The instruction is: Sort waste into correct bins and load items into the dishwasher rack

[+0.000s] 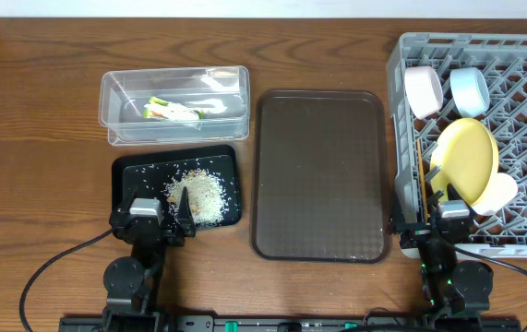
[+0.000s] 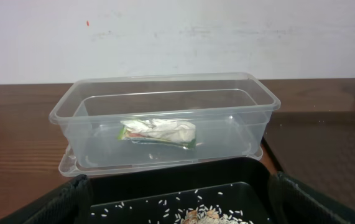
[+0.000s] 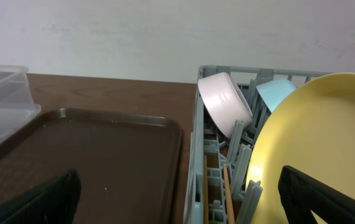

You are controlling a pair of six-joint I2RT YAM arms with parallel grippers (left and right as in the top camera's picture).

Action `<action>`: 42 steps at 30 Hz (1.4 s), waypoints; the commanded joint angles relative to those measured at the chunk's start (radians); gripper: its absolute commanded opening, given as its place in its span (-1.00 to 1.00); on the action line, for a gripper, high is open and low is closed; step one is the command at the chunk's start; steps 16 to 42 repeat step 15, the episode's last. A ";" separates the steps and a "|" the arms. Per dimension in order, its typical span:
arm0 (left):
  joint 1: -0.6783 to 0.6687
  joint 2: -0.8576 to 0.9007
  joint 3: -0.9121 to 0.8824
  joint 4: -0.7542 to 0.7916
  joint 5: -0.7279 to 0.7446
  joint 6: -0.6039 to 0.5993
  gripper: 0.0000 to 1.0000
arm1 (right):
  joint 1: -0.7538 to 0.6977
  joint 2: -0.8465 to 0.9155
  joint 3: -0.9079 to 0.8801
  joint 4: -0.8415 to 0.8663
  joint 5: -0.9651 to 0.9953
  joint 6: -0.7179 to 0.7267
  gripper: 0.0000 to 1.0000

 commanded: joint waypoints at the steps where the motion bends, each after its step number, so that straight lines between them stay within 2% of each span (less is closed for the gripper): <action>1: 0.003 -0.006 -0.010 -0.042 0.024 0.003 0.84 | 0.007 -0.003 -0.001 -0.004 0.003 -0.010 0.99; 42: 0.003 -0.006 -0.010 -0.042 0.024 0.003 0.85 | 0.007 -0.003 -0.001 -0.004 0.003 -0.010 0.98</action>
